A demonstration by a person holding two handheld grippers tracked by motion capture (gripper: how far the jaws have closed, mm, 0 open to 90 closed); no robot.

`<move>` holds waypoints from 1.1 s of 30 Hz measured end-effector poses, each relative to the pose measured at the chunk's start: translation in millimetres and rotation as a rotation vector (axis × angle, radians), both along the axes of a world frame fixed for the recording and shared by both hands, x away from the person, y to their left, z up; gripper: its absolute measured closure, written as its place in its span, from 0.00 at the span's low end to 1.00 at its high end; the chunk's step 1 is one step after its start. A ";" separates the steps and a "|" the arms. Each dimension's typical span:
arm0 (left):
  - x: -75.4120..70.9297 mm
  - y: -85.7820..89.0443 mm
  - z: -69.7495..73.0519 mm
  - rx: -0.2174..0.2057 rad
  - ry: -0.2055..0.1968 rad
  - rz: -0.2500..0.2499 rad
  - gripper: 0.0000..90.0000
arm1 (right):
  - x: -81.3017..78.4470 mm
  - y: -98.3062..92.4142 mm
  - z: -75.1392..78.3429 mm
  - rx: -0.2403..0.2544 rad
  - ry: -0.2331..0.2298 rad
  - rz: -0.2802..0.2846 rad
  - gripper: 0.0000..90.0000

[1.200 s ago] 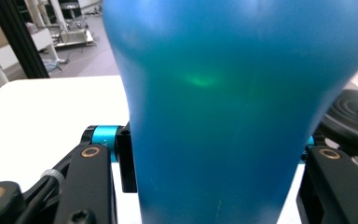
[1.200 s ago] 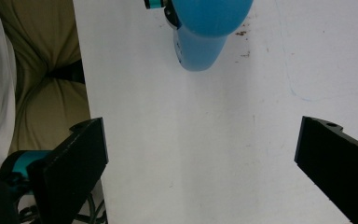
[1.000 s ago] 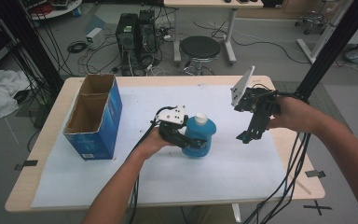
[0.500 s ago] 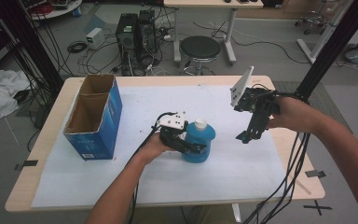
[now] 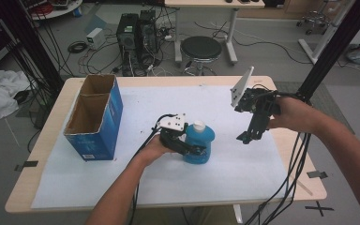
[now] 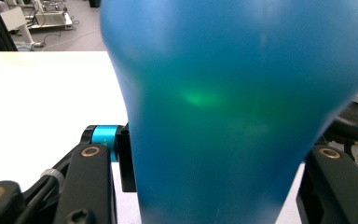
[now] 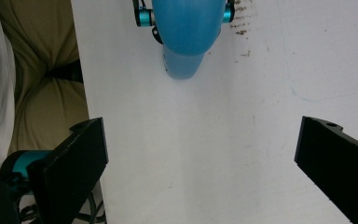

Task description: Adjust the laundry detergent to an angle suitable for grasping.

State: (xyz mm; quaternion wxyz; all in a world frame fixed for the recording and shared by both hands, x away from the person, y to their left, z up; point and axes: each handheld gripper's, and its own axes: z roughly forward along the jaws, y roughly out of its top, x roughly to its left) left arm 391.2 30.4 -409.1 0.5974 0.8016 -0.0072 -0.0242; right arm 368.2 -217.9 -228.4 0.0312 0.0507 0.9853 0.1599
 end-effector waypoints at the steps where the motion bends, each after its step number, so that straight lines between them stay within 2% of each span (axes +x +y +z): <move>1: -0.1 0.0 0.2 0.002 -0.001 0.000 0.49 | -0.4 0.2 0.1 -0.001 0.002 -0.003 0.02; 5: -0.3 0.0 0.5 0.008 -0.002 0.009 0.49 | -0.1 1.0 -0.3 0.000 -0.002 0.003 0.02; 9: -2.1 -0.4 0.9 0.014 0.014 0.023 0.48 | -1.0 1.2 -0.2 -0.004 0.000 -0.003 0.02; 10: -2.2 -0.8 1.1 0.023 0.011 0.033 0.39 | -0.6 0.8 -0.3 0.000 -0.002 0.002 0.02; 13: -2.9 -0.7 1.0 0.028 0.028 0.049 0.36 | -0.7 0.4 -0.3 -0.002 -0.004 0.001 0.02; 15: -2.5 -0.1 1.6 0.020 0.052 0.059 0.30 | -0.7 0.4 -0.3 -0.002 -0.005 0.000 0.02; 22: -5.3 3.8 5.7 0.031 0.043 0.081 0.26 | -1.8 0.8 -0.8 -0.008 -0.006 0.007 0.02; 24: -6.2 4.9 7.0 0.030 0.053 0.096 0.22 | -2.3 0.8 -0.9 -0.006 -0.004 0.002 0.02; 27: -8.8 7.6 10.5 0.026 0.062 0.112 0.22 | -3.2 1.2 -0.4 -0.006 -0.004 -0.002 0.02; 33: -19.2 19.4 20.2 0.073 0.044 0.169 0.22 | -4.5 -1.3 0.2 -0.005 -0.010 0.000 0.02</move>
